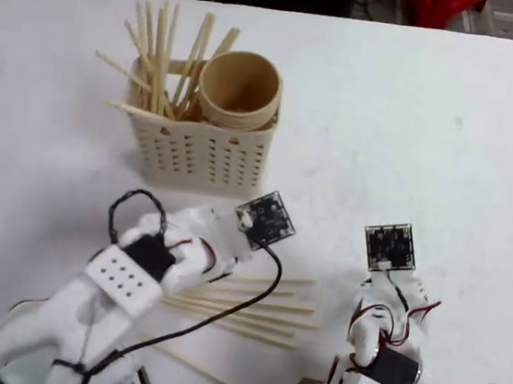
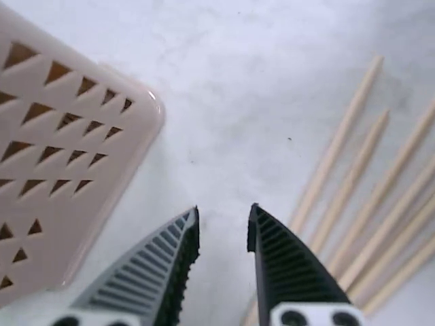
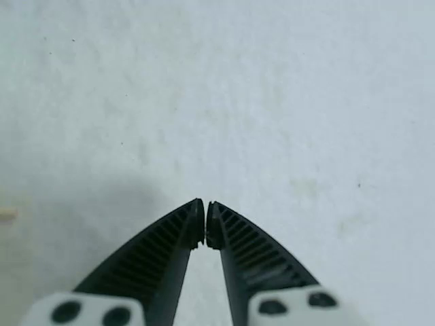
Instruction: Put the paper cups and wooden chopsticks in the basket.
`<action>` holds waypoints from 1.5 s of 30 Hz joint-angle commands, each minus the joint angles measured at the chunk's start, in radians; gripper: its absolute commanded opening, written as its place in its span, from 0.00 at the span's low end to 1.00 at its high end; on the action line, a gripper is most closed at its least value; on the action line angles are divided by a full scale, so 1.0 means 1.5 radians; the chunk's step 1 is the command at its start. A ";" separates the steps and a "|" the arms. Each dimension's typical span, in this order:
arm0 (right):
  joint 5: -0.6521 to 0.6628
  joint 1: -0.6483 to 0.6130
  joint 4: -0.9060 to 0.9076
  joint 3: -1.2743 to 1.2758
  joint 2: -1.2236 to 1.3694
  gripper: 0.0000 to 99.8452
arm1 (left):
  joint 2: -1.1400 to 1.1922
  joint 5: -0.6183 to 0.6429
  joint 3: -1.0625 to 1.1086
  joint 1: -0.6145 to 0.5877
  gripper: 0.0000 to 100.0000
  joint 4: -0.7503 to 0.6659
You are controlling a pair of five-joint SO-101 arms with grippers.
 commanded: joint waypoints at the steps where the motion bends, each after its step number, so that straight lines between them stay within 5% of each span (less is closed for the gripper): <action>1: 0.002 0.005 0.002 0.004 -0.006 0.02 | 0.117 0.006 -0.081 0.025 0.13 -0.017; 12: 0.002 0.005 0.002 0.004 -0.006 0.02 | 0.503 0.026 -0.397 0.098 0.13 0.102; 26: 0.002 0.005 0.002 0.004 -0.006 0.02 | 0.250 0.027 -0.229 0.111 0.13 0.082; 32: 0.002 0.005 0.002 0.004 -0.006 0.02 | 0.322 0.027 -0.216 0.107 0.13 0.030; 45: 0.002 0.005 0.002 0.004 -0.006 0.02 | 0.450 0.003 -0.364 0.090 0.13 0.152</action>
